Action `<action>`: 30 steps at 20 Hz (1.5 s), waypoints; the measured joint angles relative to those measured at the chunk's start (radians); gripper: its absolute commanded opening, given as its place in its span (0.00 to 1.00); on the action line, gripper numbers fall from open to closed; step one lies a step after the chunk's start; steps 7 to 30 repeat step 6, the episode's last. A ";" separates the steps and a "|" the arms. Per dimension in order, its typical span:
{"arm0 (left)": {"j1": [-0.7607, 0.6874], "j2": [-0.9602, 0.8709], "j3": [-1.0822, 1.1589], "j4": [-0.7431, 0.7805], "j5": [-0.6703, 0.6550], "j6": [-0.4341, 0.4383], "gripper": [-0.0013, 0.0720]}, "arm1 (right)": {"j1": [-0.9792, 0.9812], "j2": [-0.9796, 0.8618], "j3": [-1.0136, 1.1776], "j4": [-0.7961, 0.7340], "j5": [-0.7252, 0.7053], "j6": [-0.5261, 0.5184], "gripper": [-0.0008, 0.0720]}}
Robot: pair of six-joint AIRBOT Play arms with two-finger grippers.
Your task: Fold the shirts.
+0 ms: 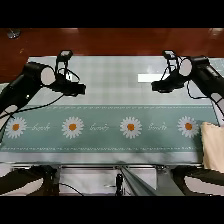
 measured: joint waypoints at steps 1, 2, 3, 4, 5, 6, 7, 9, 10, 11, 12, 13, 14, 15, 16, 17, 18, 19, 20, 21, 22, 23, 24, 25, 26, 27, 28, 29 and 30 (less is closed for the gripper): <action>-0.001 -0.002 -0.002 0.003 0.004 -0.002 0.05 | 0.001 -0.002 0.000 -0.002 0.000 0.003 0.05; -0.001 -0.003 -0.003 0.003 0.003 -0.002 0.05 | 0.002 -0.002 0.000 -0.003 0.001 0.003 0.05; -0.001 -0.003 -0.003 0.005 0.005 -0.002 0.05 | 0.002 -0.003 0.000 -0.004 0.000 0.004 0.05; -0.001 -0.005 -0.005 0.007 0.005 -0.003 0.05 | 0.003 -0.004 0.000 -0.006 0.002 0.006 0.05; -0.001 -0.005 -0.005 0.007 0.005 -0.003 0.05 | 0.004 -0.004 0.000 -0.006 0.001 0.006 0.05; -0.001 -0.005 -0.005 0.008 0.005 -0.003 0.05 | 0.004 -0.005 0.000 -0.006 0.002 0.007 0.05; -0.001 -0.005 -0.005 0.008 0.005 -0.003 0.05 | 0.004 -0.005 0.000 -0.006 0.002 0.007 0.05; -0.001 -0.005 -0.005 0.008 0.005 -0.003 0.05 | 0.004 -0.005 0.000 -0.006 0.002 0.007 0.05; -0.001 -0.005 -0.005 0.008 0.005 -0.003 0.05 | 0.004 -0.005 0.000 -0.006 0.002 0.007 0.05; -0.001 -0.005 -0.005 0.008 0.005 -0.003 0.05 | 0.004 -0.005 0.000 -0.006 0.002 0.007 0.05; -0.001 -0.005 -0.005 0.008 0.005 -0.003 0.05 | 0.004 -0.005 0.000 -0.006 0.002 0.007 0.05; -0.001 -0.005 -0.005 0.008 0.005 -0.003 0.05 | 0.004 -0.005 0.000 -0.006 0.002 0.007 0.05; -0.001 -0.005 -0.005 0.008 0.005 -0.003 0.05 | 0.004 -0.005 0.000 -0.006 0.002 0.007 0.05; -0.001 -0.005 -0.005 0.008 0.005 -0.003 0.05 | 0.004 -0.005 0.000 -0.006 0.002 0.007 0.05; -0.001 -0.005 -0.005 0.008 0.005 -0.003 0.05 | 0.004 -0.005 0.000 -0.006 0.002 0.007 0.05; -0.001 -0.005 -0.005 0.008 0.005 -0.003 0.05 | 0.004 -0.005 0.000 -0.006 0.002 0.007 0.05; -0.001 -0.005 -0.005 0.008 0.005 -0.003 0.05 | 0.004 -0.005 0.000 -0.006 0.002 0.007 0.05; -0.001 -0.005 -0.005 0.008 0.005 -0.003 0.05 | 0.004 -0.005 0.000 -0.006 0.002 0.007 0.05; -0.001 -0.005 -0.005 0.008 0.005 -0.003 0.05 | 0.004 -0.005 0.000 -0.006 0.002 0.007 0.05; -0.001 -0.005 -0.005 0.008 0.005 -0.003 0.05 | 0.004 -0.005 0.000 -0.006 0.002 0.007 0.05; -0.001 -0.005 -0.005 0.008 0.005 -0.003 0.05 | 0.004 -0.005 0.000 -0.006 0.002 0.007 0.05; -0.001 -0.005 -0.005 0.008 0.005 -0.003 0.05 | 0.004 -0.005 0.000 -0.006 0.002 0.007 0.05; -0.001 -0.005 -0.005 0.008 0.005 -0.003 0.05 | 0.004 -0.005 0.000 -0.006 0.002 0.007 0.05; -0.001 -0.005 -0.005 0.008 0.005 -0.003 0.05 | 0.004 -0.005 0.000 -0.006 0.002 0.007 0.05; -0.001 -0.005 -0.005 0.008 0.005 -0.003 0.05 | 0.004 -0.005 0.000 -0.006 0.002 0.007 0.05; -0.001 -0.005 -0.005 0.008 0.005 -0.003 0.05 | 0.004 -0.005 0.000 -0.006 0.002 0.007 0.05; -0.001 -0.005 -0.005 0.008 0.005 -0.003 0.05 | 0.004 -0.005 0.000 -0.006 0.002 0.007 0.05; -0.001 -0.005 -0.005 0.008 0.005 -0.003 0.05 | 0.004 -0.005 0.000 -0.006 0.002 0.007 0.05; -0.001 -0.005 -0.005 0.008 0.005 -0.003 0.05 | 0.004 -0.005 0.000 -0.006 0.002 0.007 0.05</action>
